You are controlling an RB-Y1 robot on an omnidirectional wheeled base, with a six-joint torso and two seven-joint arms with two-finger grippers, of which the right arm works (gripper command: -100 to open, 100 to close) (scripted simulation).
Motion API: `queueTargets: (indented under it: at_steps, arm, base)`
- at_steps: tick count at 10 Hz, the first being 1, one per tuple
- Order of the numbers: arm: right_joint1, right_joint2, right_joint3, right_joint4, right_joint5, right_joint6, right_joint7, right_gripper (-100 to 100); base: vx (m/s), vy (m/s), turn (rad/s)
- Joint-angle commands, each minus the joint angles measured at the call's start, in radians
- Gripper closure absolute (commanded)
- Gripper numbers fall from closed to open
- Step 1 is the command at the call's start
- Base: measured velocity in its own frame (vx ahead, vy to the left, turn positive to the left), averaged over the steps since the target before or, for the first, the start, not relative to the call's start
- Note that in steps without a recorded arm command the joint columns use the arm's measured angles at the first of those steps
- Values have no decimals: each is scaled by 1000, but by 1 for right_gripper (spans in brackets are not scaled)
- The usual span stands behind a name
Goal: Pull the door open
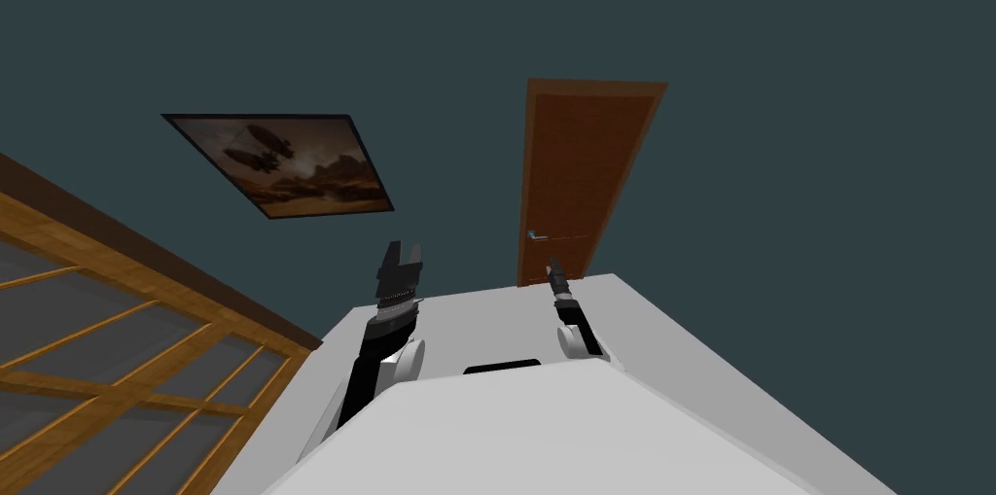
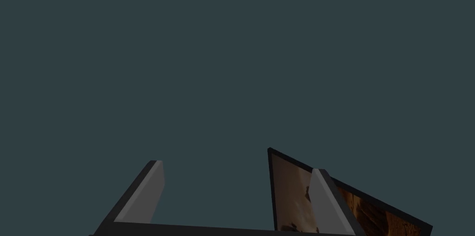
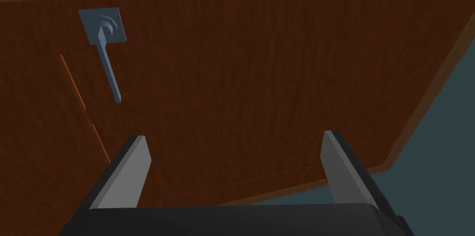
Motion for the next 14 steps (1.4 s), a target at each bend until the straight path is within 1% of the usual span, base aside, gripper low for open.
queueTargets:
  at_steps: [1, 2, 3, 6, 7, 8, 9, 10, 14]
  arm:
    - [-23, -7, -3, 50, -11, -12, -3, -100]
    - [-37, -10, -5, 82, -18, -21, -5, -100]
    - [-37, -10, -5, 89, -18, -21, -5, -100]
    - [-77, -19, -9, 181, -38, -47, -10, -100]
    - [-90, -22, -11, 218, -45, -55, -11, -100]
    - [-90, -22, -11, 226, -45, -55, -11, -100]
    - [-103, -25, -12, 256, -51, -63, -13, -100]
    - [-103, -25, -12, 259, -51, -63, -13, -100]
    - [-153, -36, -18, 384, -76, -95, -18, -100]
  base:
    - [65, -62, 128]
    - [67, -84, 142]
    - [38, -63, 34]
    - [55, -71, 112]
    - [61, -102, 120]
    - [42, -63, 32]
    - [43, -47, 64]
    - [33, -41, 46]
    - [49, -76, 108]
